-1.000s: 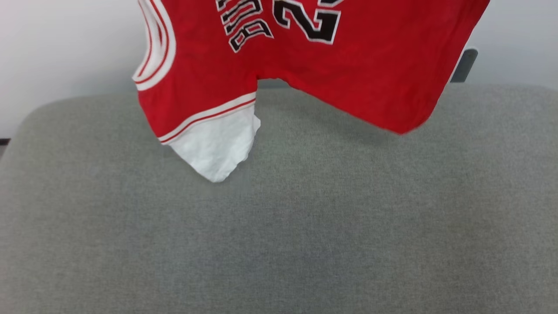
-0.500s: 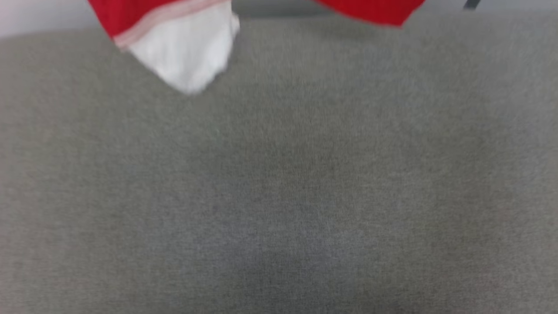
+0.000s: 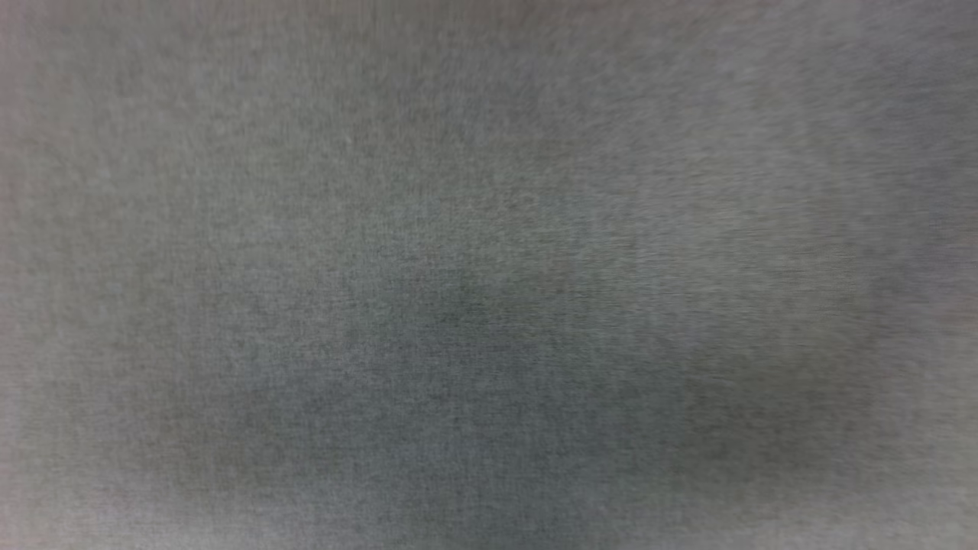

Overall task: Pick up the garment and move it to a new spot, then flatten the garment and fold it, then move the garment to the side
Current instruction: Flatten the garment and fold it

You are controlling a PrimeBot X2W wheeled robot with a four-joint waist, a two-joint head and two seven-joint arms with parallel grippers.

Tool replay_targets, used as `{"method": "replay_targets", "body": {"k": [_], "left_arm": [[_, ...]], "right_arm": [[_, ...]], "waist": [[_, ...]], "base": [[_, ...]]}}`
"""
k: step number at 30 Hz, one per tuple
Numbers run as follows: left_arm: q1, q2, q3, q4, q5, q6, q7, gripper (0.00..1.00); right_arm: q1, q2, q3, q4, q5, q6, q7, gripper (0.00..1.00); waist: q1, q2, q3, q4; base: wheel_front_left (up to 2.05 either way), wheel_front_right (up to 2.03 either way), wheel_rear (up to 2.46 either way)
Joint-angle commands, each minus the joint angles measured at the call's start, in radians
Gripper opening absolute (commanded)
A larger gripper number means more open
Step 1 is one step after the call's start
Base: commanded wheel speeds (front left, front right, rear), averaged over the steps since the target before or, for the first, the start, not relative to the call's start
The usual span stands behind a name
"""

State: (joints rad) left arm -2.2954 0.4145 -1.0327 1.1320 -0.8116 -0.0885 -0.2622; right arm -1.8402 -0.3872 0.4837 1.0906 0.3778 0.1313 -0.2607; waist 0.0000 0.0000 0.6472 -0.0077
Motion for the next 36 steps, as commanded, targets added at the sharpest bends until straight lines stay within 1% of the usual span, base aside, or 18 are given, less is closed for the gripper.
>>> {"method": "replay_targets", "body": {"k": [1, 4, 8, 13, 15, 17, 22, 26, 28, 32, 36], "left_arm": [[-0.003, 0.0, 0.008, -0.008, 0.005, 0.007, -0.002, 0.0], [0.056, -0.01, 0.06, -0.062, 0.028, 0.03, -0.001, 0.0], [0.128, -0.023, 0.113, -0.098, 0.061, 0.04, -0.002, 0.0], [0.235, -0.048, 0.144, -0.087, 0.09, 0.019, -0.002, 0.0], [0.272, -0.059, 0.154, -0.067, 0.089, 0.01, -0.002, 0.0], [0.306, -0.073, 0.141, -0.041, 0.095, -0.007, -0.002, 0.0], [0.388, -0.087, 0.113, -0.001, 0.098, -0.034, -0.002, 0.0], [0.472, -0.095, 0.097, 0.025, 0.066, -0.041, 0.0, 0.0], [0.533, -0.098, 0.083, 0.014, 0.047, -0.042, 0.003, 0.0], [0.65, -0.076, 0.065, -0.031, -0.012, -0.042, 0.012, 0.0], [0.779, -0.056, 0.032, -0.083, -0.06, -0.043, 0.038, 0.0]], "right_arm": [[-0.009, -0.001, -0.012, -0.005, -0.008, -0.001, -0.003, 0.0], [0.013, 0.002, -0.068, -0.025, -0.059, -0.001, -0.004, 0.0], [0.06, 0.033, -0.144, -0.018, -0.108, -0.001, -0.004, 0.0], [0.096, 0.065, -0.17, -0.012, -0.153, -0.001, -0.005, 0.0], [0.114, 0.078, -0.16, -0.004, -0.155, -0.001, -0.005, 0.0], [0.12, 0.077, -0.144, -0.005, -0.155, -0.001, -0.005, 0.0], [0.168, 0.091, -0.076, 0.018, -0.086, -0.001, -0.004, 0.0], [0.237, 0.065, -0.003, 0.011, -0.004, -0.001, 0.009, 0.0], [0.284, 0.058, 0.022, -0.005, 0.06, -0.001, 0.02, 0.0], [0.383, 0.005, 0.084, -0.061, 0.164, -0.001, 0.043, 0.0], [0.497, -0.053, 0.141, -0.145, 0.275, -0.001, 0.072, 0.0]], "waist": [[0.0, 0.0, 0.136, 0.068], [0.0, 0.0, 0.173, 0.093], [0.0, 0.0, 0.196, 0.115], [0.0, 0.0, 0.192, 0.129], [0.0, 0.0, 0.178, 0.135], [0.0, 0.0, 0.159, 0.142], [0.0, 0.0, 0.099, 0.146], [0.0, 0.0, 0.021, 0.148], [0.0, 0.0, -0.023, 0.148], [0.0, 0.0, -0.109, 0.154], [0.0, 0.0, -0.195, 0.162]], "base": [[0.0, 0.0, 0.0], [0.0, 0.0, 0.0], [0.0, 0.0, 0.0], [0.0, 0.0, 0.0], [0.0, 0.0, 0.0], [0.0, 0.0, 0.0], [0.0, 0.0, 0.0], [0.0, 0.0, 0.0], [0.0, 0.0, 0.0], [0.0, 0.0, 0.0], [0.0, 0.0, 0.0]]}}
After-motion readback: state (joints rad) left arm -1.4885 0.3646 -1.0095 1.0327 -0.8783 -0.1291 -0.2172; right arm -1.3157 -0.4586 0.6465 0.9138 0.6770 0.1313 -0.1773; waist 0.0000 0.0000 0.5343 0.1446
